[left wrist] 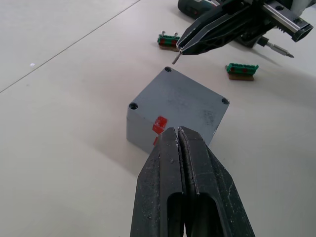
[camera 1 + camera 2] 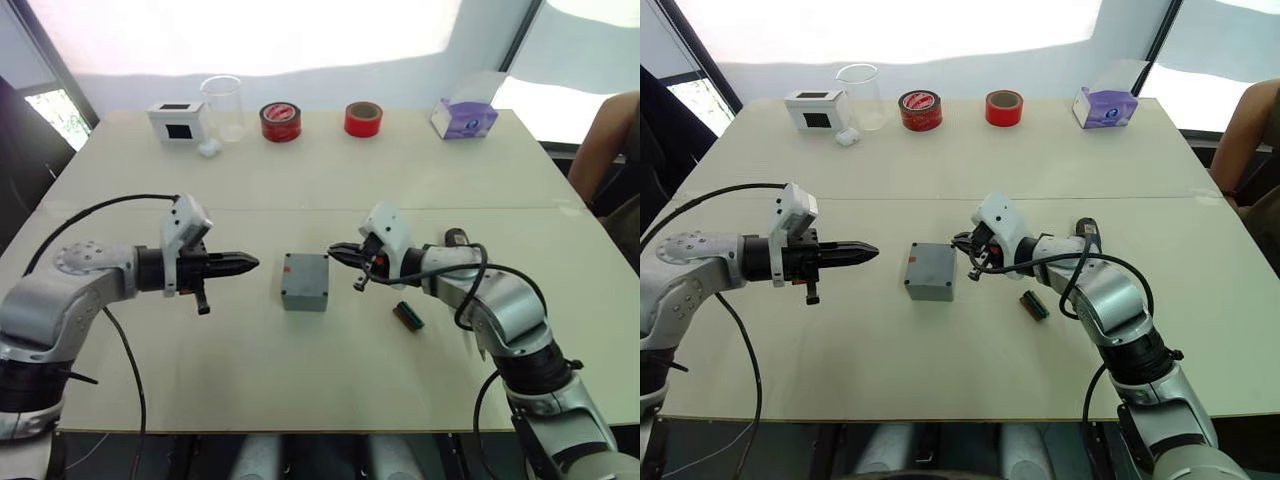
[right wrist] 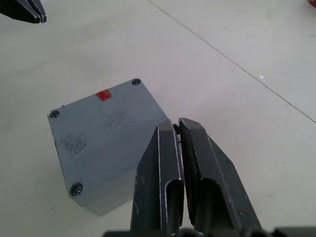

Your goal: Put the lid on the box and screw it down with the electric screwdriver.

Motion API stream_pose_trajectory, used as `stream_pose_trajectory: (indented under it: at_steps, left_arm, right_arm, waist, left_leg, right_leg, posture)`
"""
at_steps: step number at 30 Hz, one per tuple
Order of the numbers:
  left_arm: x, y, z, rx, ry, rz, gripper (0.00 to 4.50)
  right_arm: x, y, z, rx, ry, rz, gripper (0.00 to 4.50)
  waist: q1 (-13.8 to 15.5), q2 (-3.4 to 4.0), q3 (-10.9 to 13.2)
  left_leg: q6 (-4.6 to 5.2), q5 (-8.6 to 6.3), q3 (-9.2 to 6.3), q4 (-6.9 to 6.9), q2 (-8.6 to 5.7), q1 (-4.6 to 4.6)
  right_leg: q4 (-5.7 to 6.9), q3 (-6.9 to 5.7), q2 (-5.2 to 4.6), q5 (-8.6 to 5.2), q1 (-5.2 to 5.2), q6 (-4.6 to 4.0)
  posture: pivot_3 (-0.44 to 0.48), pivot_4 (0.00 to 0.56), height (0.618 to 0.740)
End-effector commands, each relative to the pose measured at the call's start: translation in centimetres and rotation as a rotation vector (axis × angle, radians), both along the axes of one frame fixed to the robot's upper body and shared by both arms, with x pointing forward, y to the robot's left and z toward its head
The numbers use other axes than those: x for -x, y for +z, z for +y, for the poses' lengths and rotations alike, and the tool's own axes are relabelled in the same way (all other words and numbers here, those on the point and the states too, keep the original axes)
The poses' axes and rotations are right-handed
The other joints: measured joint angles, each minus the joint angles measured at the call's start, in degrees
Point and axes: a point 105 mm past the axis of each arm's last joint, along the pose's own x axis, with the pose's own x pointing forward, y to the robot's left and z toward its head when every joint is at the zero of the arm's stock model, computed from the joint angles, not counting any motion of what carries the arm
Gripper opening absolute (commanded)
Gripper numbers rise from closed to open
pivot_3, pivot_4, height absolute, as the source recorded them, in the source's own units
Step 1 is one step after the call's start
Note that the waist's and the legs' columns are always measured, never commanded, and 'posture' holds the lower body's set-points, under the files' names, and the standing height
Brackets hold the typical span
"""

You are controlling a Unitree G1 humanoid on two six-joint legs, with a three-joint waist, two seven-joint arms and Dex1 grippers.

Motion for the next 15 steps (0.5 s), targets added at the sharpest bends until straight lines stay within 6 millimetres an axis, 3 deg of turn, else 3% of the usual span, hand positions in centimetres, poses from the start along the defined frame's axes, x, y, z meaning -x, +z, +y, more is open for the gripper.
stream_pose_trajectory:
  at_steps: [1, 15]
  left_arm:
    - [0.21, 0.54, -0.08, -0.014, -0.006, -0.034, 0.00]
    - [0.04, 0.14, -0.15, -0.032, -0.005, -0.030, 0.00]
  right_arm:
    - [-0.01, 0.68, 0.30, -0.008, 0.013, -0.040, 0.09]
    - [-0.23, 0.39, 0.44, -0.007, 0.006, -0.038, 0.09]
  waist:
    - [0.01, 0.00, 0.00]
    - [0.02, 0.00, 0.00]
  left_leg:
    - [0.00, 0.00, 0.00, 0.00, 0.00, 0.00]
    - [0.00, 0.00, 0.00, 0.00, 0.00, 0.00]
  right_leg:
    - [0.00, 0.00, 0.00, 0.00, 0.00, 0.00]
    - [0.00, 0.00, 0.00, 0.00, 0.00, 0.00]
  posture:
    - [0.000, 0.150, 0.740]
    - [0.000, 0.150, 0.740]
